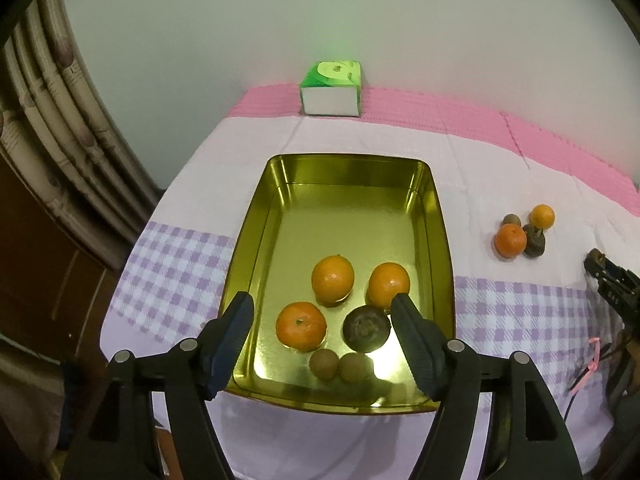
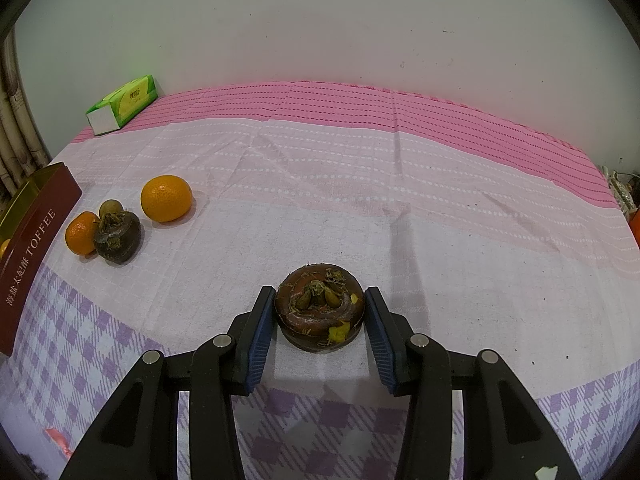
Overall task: Organize fruits
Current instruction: 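Lift the left gripper up away from the tin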
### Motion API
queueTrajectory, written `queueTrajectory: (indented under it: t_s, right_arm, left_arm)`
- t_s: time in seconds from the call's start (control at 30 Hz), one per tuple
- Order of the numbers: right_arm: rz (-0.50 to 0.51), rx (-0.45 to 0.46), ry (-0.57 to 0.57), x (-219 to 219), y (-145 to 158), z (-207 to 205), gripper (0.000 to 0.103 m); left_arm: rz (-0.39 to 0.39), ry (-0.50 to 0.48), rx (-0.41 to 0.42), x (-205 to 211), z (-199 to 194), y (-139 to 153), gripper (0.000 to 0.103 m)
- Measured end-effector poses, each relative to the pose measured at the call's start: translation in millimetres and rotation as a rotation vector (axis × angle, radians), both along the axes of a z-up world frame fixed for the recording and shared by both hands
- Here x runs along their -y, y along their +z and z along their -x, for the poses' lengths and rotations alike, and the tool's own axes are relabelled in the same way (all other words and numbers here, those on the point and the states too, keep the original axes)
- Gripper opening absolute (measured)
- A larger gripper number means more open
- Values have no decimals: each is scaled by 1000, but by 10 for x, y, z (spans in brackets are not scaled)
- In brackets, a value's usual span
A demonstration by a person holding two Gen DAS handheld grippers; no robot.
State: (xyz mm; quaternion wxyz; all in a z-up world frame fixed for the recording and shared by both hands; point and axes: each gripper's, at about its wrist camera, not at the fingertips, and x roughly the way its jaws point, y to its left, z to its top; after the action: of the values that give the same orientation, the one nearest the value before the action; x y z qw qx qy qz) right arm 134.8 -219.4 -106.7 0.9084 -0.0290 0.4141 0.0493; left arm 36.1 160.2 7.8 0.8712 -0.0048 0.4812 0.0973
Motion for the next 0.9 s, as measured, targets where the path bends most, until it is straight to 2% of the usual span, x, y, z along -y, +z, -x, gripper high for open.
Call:
queueTrajectory:
  t_s: [0.17,0.37,0.5,0.63,0.9]
  right_arm:
    - [-1,0,0,-2,1,3,42]
    - [0,2,1,2,-3,-2,41]
    - [3,1,-2,3,-9,-10,40]
    - [9,-6,-18,-13,-6,-11,40]
    - [26,-4,-30,-93,132,36,40]
  left_arm:
    - [-12,-4,0,-37,66,-18,74]
    - [-12,18,29,-127,140,3,82]
    - [5,43,26,-210,131,-38,83]
    - [-27,75,43,-257,122,-35,83]
    - [7,141,54,-417,117,-36,84]
